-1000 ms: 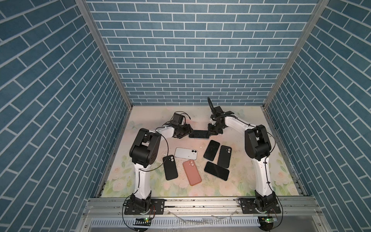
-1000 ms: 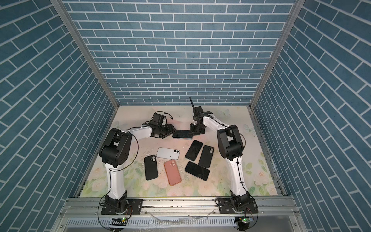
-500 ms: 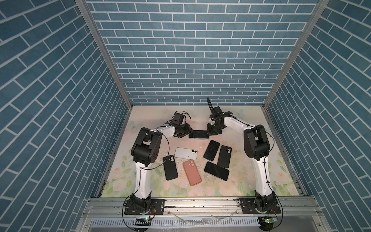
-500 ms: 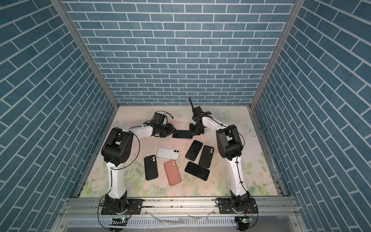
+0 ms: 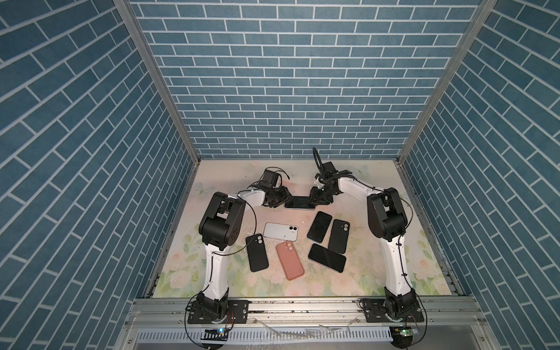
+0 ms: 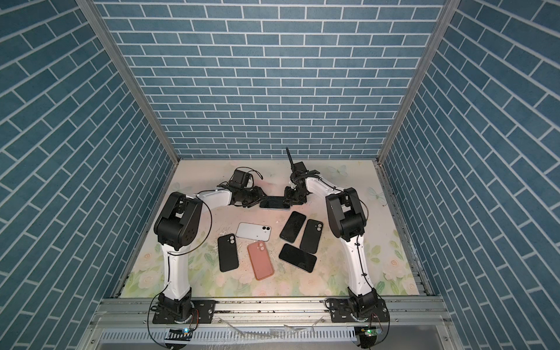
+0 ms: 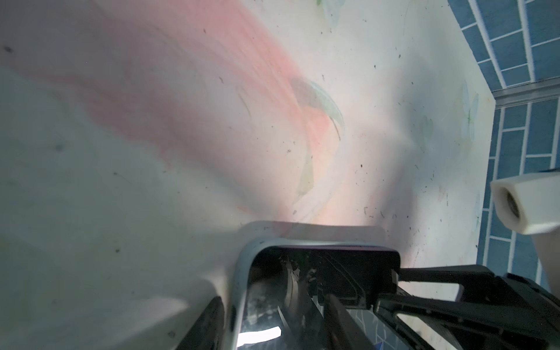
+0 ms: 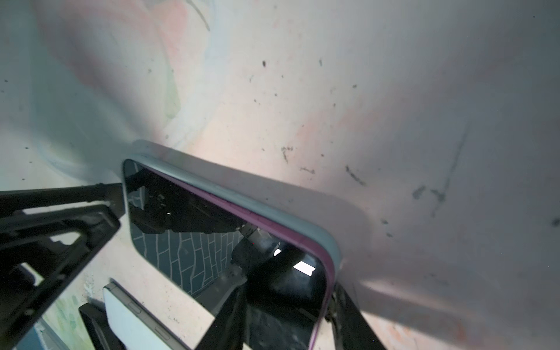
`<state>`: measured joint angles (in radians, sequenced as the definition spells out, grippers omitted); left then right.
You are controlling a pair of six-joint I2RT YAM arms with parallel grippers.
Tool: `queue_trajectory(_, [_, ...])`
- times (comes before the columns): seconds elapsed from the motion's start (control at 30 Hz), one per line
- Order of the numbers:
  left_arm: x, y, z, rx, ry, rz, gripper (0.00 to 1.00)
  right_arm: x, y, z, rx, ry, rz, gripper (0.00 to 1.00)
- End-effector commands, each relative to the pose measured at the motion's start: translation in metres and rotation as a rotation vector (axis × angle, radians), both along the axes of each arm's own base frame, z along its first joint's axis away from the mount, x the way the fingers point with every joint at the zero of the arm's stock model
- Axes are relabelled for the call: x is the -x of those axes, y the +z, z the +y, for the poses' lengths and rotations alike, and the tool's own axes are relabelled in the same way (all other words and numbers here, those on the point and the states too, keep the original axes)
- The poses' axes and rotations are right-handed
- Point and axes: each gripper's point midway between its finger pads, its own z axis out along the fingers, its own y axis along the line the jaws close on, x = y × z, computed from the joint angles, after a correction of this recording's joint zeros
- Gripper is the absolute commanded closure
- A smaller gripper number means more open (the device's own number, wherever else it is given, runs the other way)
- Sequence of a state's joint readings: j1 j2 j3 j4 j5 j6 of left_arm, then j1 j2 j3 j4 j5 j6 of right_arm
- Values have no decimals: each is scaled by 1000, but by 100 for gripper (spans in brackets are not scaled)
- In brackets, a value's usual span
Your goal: Put the phone into the phone case
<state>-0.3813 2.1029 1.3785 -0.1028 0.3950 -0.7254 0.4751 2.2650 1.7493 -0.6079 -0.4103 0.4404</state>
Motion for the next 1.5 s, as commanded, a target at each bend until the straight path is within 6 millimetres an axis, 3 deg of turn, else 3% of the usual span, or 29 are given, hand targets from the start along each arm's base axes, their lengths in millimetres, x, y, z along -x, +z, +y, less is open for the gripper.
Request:
queue_trajectory(0.0, [17,-21,-8,23,-40,73,45,36,-57,-8,-19,-28,191,53])
queue_trajectory(0.47, [30,-11,-23,135,-77,42,45,37,-49,10,-261,-26,239,53])
queue_trajectory(0.7, [33,-15,-25,160,-77,49,45,31,-20,20,-389,-11,182,54])
queue_trajectory(0.9, [36,-21,-17,151,-53,64,45,18,-2,6,-461,-72,115,57])
queue_trajectory(0.93, [35,-22,-16,152,-47,65,45,14,13,5,-478,-72,82,57])
queue_trajectory(0.97, [35,-23,-14,154,-37,66,45,13,15,2,-482,-79,78,57])
queue_trajectory(1.37, [33,-27,-3,134,-5,65,47,11,14,-18,-476,-129,67,57])
queue_trajectory(1.47, [33,-28,-1,128,1,71,47,10,14,-22,-482,-143,60,62])
